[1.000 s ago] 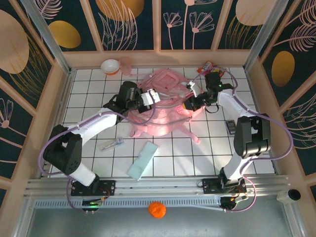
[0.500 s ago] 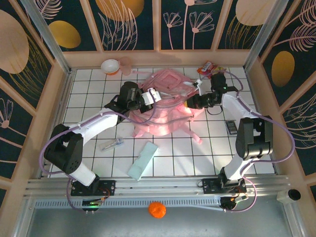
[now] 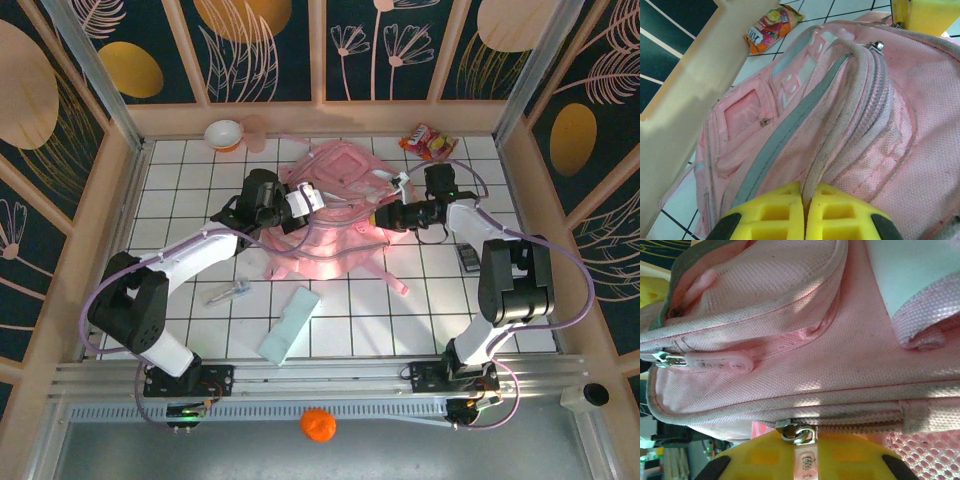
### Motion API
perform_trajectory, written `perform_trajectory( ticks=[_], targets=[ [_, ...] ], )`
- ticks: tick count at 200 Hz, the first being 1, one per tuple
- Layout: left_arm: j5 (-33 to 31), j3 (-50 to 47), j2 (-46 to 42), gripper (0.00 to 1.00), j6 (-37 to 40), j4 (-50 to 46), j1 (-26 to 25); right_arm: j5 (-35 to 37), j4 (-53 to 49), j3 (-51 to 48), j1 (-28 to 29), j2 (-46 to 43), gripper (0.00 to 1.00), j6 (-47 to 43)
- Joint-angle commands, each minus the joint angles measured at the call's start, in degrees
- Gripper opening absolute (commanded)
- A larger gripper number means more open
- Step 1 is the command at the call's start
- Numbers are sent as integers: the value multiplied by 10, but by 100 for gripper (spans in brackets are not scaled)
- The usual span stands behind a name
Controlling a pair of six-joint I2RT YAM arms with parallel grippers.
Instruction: Pack the student bag
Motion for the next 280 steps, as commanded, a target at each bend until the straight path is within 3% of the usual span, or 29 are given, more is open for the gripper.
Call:
perform_trajectory(
  ticks=[1,14,30,57,80,107,136,195,280],
  targets=[
    [33,20,-9,0,-29,69,-11,-100,49,-7,19,-20,18,18],
    [32,20,-9,0,-28,69,-11,-109,55,-7,15,-21,20,17],
    [29,21,-8,0,-26,69,-11,-118,65,-9,10,-23,32,21],
    [27,17,-9,0,-25,73,-11,-135,84,-17,1,-26,33,31],
    [24,14,-10,0,-27,77,-11,-139,118,-34,-2,-33,30,58],
    [23,5,-15,0,-34,89,-11,-116,132,-42,-4,-31,13,68],
    [16,3,-10,0,-31,92,-11,-114,145,-44,-5,-41,8,85],
    [-51,13,7,0,-33,87,-26,-97,159,-44,16,-93,7,128],
    [-64,-9,10,0,-89,130,-49,-82,127,-35,65,-99,7,137]
  ],
)
